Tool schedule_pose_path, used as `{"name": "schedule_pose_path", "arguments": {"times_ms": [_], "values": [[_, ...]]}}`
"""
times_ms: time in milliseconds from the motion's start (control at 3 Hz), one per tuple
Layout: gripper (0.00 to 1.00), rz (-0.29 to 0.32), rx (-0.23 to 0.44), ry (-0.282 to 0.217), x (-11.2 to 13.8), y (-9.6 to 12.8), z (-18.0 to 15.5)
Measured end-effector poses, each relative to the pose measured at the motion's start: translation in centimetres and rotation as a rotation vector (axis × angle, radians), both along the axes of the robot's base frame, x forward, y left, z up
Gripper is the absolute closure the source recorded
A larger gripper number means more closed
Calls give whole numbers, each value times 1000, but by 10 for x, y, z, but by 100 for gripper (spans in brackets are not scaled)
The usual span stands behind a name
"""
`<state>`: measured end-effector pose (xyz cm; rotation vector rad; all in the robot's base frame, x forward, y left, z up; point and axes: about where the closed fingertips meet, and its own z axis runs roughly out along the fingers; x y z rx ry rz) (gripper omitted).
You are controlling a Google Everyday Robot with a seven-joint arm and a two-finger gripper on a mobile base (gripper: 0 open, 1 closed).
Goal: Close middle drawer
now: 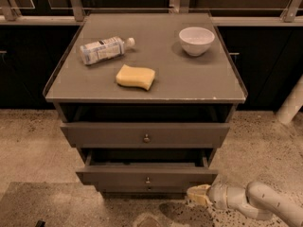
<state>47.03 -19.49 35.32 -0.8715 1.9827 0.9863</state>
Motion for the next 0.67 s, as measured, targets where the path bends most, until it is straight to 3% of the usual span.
{"name": "schedule_pose_path", "arguments": {"times_ms": [333, 667], "values": [[100, 18, -37, -47, 42, 10, 13], [100, 18, -40, -50, 42, 10, 14]]}}
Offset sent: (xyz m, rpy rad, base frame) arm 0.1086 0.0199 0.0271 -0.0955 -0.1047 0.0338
